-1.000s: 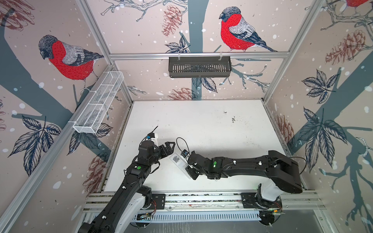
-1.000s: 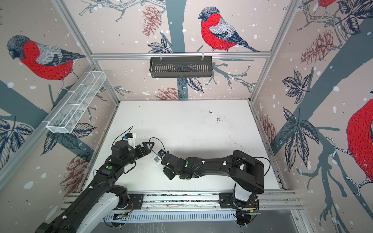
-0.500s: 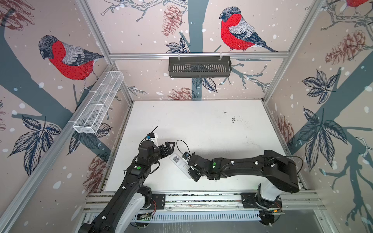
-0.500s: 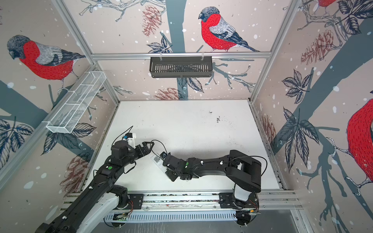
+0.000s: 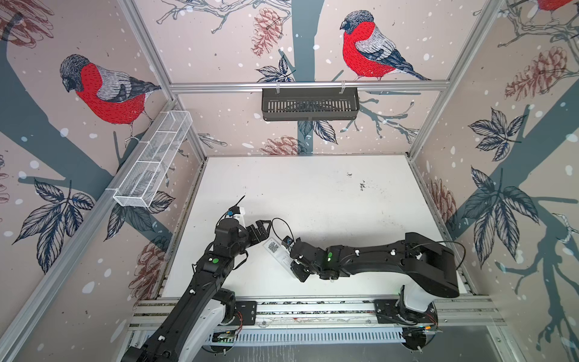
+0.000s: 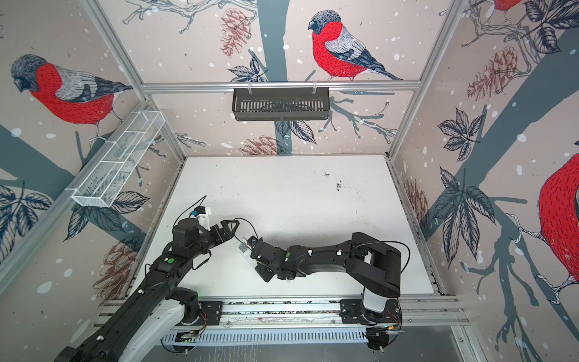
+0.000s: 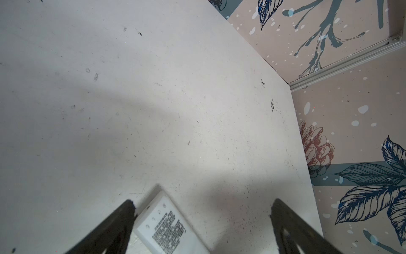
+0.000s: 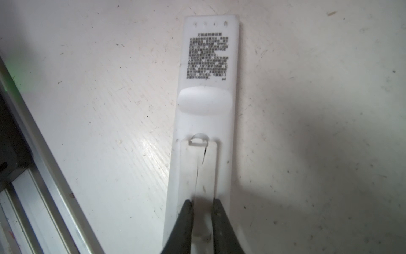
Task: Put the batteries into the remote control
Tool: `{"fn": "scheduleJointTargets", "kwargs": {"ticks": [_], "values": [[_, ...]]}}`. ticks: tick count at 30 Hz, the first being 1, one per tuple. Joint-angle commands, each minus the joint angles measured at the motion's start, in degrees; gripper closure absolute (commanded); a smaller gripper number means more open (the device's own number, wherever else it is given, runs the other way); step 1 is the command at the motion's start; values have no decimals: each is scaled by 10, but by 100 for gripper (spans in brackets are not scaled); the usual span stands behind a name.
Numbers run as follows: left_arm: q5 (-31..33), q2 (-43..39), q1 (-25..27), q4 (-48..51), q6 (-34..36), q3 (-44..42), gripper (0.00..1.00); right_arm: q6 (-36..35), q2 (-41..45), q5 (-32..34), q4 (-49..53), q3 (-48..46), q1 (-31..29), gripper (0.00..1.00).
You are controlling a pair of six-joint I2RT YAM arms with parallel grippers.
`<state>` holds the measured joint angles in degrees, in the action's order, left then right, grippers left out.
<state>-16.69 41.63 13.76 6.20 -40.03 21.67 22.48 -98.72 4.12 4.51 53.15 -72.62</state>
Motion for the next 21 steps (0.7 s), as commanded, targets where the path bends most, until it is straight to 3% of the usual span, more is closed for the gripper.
{"fn": "scheduleJointTargets", "kwargs": {"ticks": [1, 21], "values": [[-7, -2, 0, -18, 12, 0, 4, -11, -13, -3, 27, 7, 6, 81], [-26, -3, -1, -25, 12, -1, 4, -26, -47, -21, 37, 40, 19, 80]]}}
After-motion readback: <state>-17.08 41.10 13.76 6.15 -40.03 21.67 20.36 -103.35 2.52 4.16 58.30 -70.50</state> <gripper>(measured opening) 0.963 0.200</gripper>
